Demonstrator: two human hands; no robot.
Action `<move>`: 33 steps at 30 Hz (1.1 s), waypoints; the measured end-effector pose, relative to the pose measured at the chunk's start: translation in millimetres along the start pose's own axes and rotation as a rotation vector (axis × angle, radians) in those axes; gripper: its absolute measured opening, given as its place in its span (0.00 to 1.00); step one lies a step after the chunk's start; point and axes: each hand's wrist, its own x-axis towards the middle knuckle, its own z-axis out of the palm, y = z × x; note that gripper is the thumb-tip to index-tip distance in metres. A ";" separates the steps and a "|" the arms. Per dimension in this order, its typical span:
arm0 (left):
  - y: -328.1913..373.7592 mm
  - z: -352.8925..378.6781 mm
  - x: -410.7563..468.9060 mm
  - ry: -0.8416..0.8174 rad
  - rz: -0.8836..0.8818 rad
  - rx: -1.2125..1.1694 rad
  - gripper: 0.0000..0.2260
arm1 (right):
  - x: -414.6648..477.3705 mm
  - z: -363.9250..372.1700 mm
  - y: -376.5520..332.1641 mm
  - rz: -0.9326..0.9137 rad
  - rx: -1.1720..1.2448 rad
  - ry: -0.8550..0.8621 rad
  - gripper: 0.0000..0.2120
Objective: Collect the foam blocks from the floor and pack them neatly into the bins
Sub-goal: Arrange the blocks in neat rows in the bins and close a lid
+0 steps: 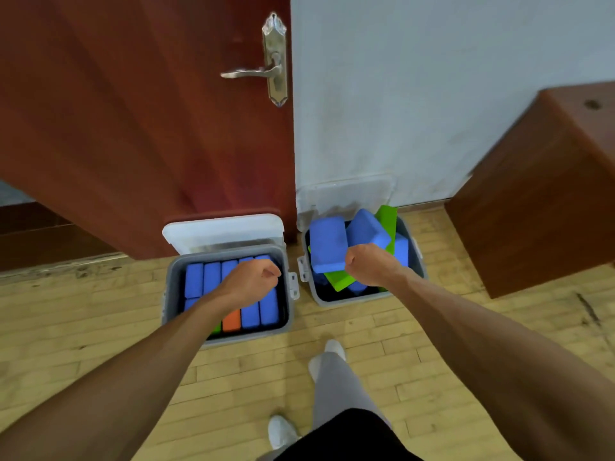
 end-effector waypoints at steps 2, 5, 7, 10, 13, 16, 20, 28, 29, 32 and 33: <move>22.4 10.7 18.2 -0.005 0.000 -0.013 0.07 | 11.2 -6.0 26.7 0.039 0.043 0.009 0.13; 62.1 33.9 60.0 -0.056 -0.034 -0.045 0.06 | 37.9 -11.9 80.2 0.099 0.141 -0.009 0.11; 89.2 54.2 91.7 -0.079 -0.079 -0.053 0.07 | 57.5 -11.0 120.1 0.129 0.203 -0.032 0.09; 130.4 85.7 139.3 -0.108 -0.126 -0.061 0.10 | 81.2 -8.5 178.2 0.173 0.274 -0.092 0.11; 163.3 103.6 184.4 -0.118 -0.155 -0.088 0.10 | 106.9 -7.4 224.8 0.212 0.317 -0.132 0.12; 174.9 114.6 226.5 -0.099 -0.197 -0.095 0.10 | 139.5 -6.5 254.6 0.236 0.380 -0.158 0.10; 165.8 143.8 284.0 -0.089 -0.274 -0.152 0.10 | 194.0 6.5 274.4 0.274 0.441 -0.151 0.16; 93.3 234.9 376.4 0.023 -0.406 -0.225 0.14 | 307.5 89.6 271.0 0.338 0.447 -0.109 0.28; 80.9 242.7 385.0 0.023 -0.403 -0.210 0.14 | 319.1 102.7 268.6 0.348 0.446 -0.099 0.30; 50.4 259.5 403.7 0.047 -0.419 -0.180 0.16 | 345.0 135.9 260.0 0.434 0.474 -0.081 0.37; 43.2 262.6 406.5 0.050 -0.429 -0.196 0.18 | 350.9 144.0 255.6 0.478 0.515 -0.075 0.39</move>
